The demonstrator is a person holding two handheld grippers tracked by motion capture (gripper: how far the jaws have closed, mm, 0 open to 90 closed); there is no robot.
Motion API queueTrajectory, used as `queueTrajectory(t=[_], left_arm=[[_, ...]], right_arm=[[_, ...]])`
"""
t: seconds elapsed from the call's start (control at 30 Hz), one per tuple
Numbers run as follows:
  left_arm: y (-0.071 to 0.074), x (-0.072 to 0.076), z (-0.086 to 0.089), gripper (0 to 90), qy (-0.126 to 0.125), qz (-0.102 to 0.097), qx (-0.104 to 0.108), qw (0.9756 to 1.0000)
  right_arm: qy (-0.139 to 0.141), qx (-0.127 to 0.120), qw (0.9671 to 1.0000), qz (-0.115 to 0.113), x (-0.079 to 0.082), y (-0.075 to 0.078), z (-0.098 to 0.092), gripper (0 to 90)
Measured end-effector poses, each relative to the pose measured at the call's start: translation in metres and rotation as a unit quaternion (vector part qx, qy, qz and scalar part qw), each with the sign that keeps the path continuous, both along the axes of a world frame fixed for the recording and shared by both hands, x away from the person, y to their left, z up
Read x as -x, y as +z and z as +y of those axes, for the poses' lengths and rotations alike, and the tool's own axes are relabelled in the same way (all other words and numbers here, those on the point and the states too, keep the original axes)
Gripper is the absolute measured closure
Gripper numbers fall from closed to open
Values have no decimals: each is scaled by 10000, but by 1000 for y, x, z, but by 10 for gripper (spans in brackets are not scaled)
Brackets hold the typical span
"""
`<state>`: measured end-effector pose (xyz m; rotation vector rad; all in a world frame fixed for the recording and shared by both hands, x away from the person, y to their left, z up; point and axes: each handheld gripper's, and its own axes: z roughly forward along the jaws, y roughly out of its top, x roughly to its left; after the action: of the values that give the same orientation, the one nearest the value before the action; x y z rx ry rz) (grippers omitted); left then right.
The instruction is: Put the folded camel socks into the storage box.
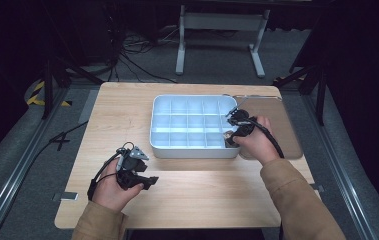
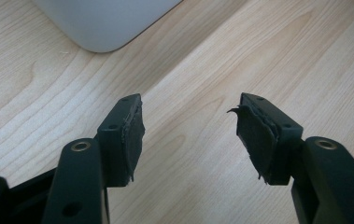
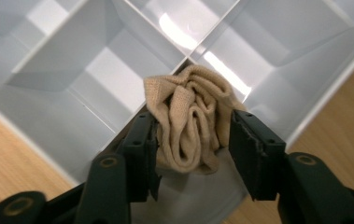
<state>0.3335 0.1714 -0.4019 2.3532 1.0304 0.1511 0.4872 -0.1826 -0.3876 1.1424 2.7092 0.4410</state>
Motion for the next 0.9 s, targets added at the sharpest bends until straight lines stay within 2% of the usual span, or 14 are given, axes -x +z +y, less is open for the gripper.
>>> queueTrajectory(t=[0.07,0.1,0.13,0.2,0.27,0.4,0.53,0.67,0.7,0.77,0.8,0.9], left_arm=[[0,1,3,419,5,-40,14,10000],[0,1,3,419,5,-40,14,10000],[1,2,3,419,25,-39,4,10000],[1,3,4,419,29,-45,27,10000],[1,4,5,419,58,-14,59,10000],[1,8,8,419,73,-8,59,10000],[2,11,11,419,78,-27,90,9999],[3,15,12,422,85,9,119,9999],[3,15,12,422,70,-20,108,9999],[4,17,12,422,69,-6,121,9999],[4,17,12,422,69,-6,121,9999],[5,18,12,423,14,6,147,9999]], right_arm=[[18,-229,9996,-167,5,9,-6,473],[18,-229,9996,-167,5,9,-6,473],[136,-419,9986,-290,9,16,-11,468],[239,-621,9971,-383,14,21,-14,471],[269,-675,9964,-446,17,24,-15,475],[441,-971,9926,-588,30,33,-20,478],[637,-1243,9877,-709,45,36,-25,478],[824,-1539,9811,-833,64,38,-30,481],[824,-1539,9811,-833,64,38,-30,481],[923,-1668,9776,-894,76,39,-32,483],[923,-1668,9776,-894,76,39,-32,483],[1036,-1746,9744,-971,90,39,-32,482]])
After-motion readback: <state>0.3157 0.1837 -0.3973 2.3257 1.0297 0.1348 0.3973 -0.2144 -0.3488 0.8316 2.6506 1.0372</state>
